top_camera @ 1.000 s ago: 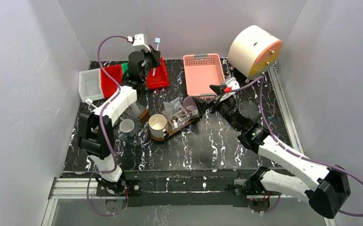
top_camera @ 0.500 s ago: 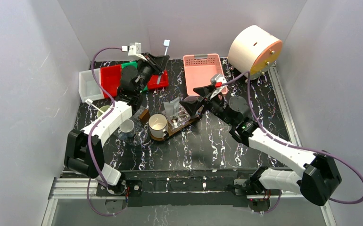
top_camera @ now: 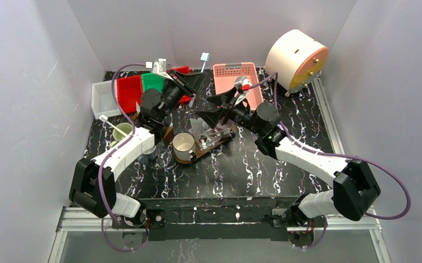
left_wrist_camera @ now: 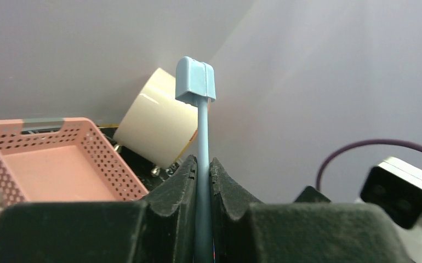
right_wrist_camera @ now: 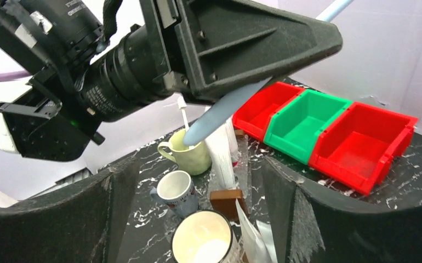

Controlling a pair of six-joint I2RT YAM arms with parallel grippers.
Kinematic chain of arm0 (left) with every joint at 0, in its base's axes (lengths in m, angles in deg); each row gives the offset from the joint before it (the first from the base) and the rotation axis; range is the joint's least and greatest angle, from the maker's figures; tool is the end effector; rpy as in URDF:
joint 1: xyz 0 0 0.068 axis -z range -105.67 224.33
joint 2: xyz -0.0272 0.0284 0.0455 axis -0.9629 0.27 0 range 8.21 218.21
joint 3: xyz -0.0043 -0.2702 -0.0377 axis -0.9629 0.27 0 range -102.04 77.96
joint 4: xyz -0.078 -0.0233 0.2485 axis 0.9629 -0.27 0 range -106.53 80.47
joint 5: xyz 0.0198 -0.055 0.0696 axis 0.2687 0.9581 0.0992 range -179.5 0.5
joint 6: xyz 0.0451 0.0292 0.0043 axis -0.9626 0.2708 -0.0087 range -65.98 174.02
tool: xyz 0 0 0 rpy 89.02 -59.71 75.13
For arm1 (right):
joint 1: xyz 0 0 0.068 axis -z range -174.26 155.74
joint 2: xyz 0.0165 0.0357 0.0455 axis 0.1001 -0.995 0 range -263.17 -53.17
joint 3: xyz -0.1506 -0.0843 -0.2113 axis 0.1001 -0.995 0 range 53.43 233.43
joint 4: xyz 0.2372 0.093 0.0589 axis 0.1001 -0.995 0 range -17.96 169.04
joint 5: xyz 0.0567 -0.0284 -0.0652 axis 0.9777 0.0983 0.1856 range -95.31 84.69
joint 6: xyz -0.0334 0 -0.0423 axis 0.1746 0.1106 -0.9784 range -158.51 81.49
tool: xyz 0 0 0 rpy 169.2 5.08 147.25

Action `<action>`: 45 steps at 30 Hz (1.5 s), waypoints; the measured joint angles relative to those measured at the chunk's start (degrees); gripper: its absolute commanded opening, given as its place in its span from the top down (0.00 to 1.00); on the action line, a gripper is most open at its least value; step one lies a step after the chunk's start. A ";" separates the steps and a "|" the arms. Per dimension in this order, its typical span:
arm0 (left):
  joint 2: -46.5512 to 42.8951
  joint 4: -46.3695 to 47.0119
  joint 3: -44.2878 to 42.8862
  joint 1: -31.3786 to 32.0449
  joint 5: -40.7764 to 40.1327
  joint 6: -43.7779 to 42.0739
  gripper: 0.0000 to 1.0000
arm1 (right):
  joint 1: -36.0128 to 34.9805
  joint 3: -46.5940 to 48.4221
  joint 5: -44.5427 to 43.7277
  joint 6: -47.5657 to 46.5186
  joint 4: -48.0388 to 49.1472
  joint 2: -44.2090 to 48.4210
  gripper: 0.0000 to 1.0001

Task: Prepare toiletry sets of a toothbrush and toothpaste on the tray
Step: Pick up the toothbrush from the storage box, then place the toothbrush in the cup.

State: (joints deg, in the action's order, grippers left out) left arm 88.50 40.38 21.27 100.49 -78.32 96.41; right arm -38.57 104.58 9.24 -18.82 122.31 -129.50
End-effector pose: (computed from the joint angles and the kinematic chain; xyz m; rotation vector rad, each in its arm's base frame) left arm 0.2856 -0.1480 0.3788 0.0174 1.1983 -1.1689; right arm 0.2141 0.2215 0.3538 -0.5114 1.2474 1.1137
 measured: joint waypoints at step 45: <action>-11.37 4.66 9.44 3.19 -4.28 -3.78 0.98 | 0.31 5.77 6.88 7.87 6.25 -10.43 0.99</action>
State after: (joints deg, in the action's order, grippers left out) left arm 77.14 45.04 30.71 103.68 -82.61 92.63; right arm -38.27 110.35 16.12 -10.96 128.56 -139.93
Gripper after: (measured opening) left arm 0.098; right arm 0.102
